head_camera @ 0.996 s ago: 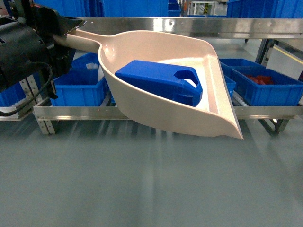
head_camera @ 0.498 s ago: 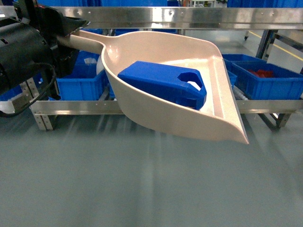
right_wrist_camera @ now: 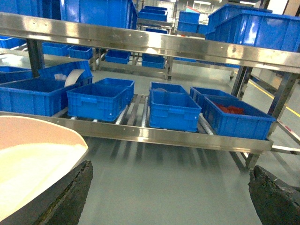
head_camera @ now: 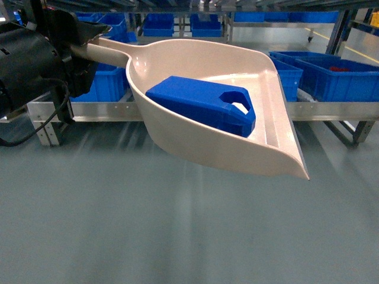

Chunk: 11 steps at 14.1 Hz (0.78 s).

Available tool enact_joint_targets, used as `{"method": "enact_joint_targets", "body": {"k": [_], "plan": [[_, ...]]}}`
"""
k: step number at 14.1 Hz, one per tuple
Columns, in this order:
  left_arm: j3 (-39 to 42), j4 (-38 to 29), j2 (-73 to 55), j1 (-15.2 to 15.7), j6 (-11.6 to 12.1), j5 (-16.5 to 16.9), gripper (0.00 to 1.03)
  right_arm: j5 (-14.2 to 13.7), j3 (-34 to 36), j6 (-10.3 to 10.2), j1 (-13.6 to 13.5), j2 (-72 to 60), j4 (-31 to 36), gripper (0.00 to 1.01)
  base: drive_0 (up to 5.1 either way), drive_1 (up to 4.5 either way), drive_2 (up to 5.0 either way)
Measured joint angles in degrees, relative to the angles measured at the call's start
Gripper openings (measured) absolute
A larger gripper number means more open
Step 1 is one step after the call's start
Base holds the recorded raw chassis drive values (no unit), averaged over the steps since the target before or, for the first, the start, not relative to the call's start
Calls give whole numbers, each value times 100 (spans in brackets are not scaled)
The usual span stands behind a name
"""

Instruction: Place part in tray to right shelf

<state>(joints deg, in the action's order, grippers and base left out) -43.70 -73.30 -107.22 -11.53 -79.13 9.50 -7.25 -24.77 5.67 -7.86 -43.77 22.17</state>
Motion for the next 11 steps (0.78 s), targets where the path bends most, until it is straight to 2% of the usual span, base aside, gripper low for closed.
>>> {"method": "enact_joint_targets", "body": {"k": [11], "plan": [[2,0,0,0,0,-2,13,-2,0,-2,0,0,7,98,0,0,0]]}}
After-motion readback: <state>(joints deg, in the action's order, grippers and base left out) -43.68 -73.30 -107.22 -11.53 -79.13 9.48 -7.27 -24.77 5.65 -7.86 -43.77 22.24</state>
